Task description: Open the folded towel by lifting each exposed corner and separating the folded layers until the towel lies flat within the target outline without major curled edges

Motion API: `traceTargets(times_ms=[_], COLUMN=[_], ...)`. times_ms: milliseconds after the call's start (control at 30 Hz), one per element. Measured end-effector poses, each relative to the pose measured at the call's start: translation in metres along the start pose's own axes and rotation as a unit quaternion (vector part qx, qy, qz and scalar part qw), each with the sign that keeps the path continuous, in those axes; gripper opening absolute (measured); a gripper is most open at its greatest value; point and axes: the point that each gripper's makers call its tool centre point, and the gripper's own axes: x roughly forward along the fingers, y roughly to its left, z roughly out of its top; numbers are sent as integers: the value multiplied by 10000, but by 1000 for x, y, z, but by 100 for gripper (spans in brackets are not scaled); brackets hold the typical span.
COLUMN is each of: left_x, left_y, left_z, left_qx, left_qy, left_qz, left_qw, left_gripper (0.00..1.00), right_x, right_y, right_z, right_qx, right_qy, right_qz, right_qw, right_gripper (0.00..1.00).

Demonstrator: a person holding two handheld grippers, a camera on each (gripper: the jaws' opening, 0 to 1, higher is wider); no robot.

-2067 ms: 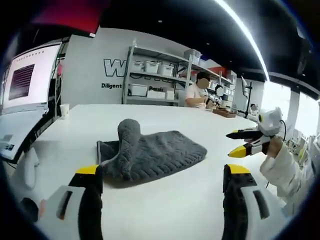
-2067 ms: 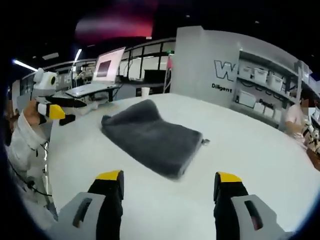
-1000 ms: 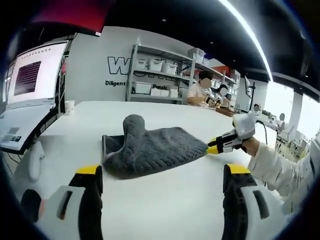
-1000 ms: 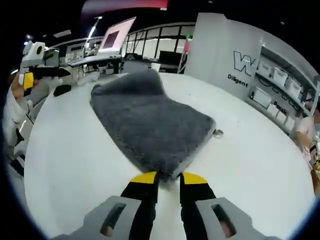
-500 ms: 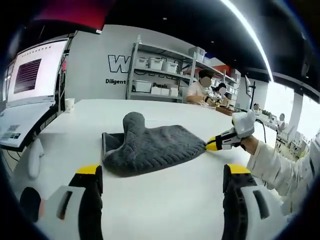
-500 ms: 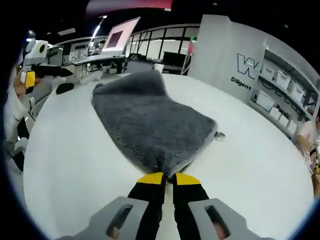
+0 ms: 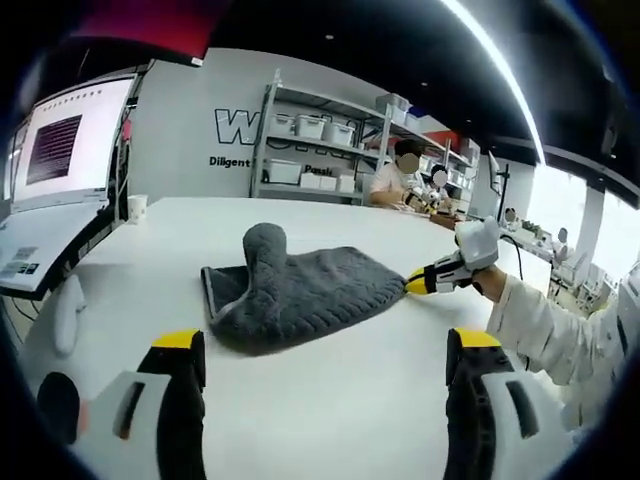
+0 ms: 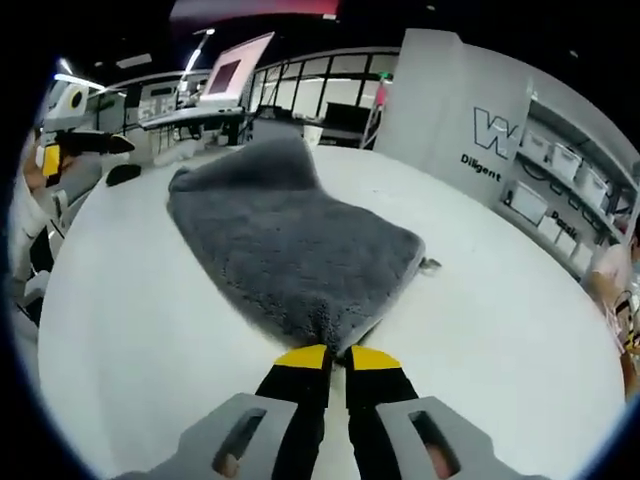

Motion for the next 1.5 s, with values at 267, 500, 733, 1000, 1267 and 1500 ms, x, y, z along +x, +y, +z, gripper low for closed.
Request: traceTargets(times_ms=[267,500,733,1000,1267,1500], left_x=[0,0,3,4,2,2], left_y=[-1,-1,-5,-9,-9,-11], left_z=[2,4,4,3,6,5], left_qx=[-8,31,71,51,96,91], left_qy=[8,14,76,104,99,119], left_qz=[-15,43,-20,-115,-93,-116], left_qw=[10000,10000,9999,9999,9999,9998], left_gripper=[99,99,99,99,99,99], right_x=[8,13,24,38,51,62], right_y=[-21,-32,-49,-65,-80,-93], right_z=[4,6,11,17,24,30], right_qx=[8,-86,-215,-330,-429,-609], right_qy=[47,21,125,255,338,423], right_qz=[-74,-129,-228,-250,-299,-364], right_qw=[10000,9999,9994,9988,9981,9966], right_gripper=[0,0,0,0,0,0])
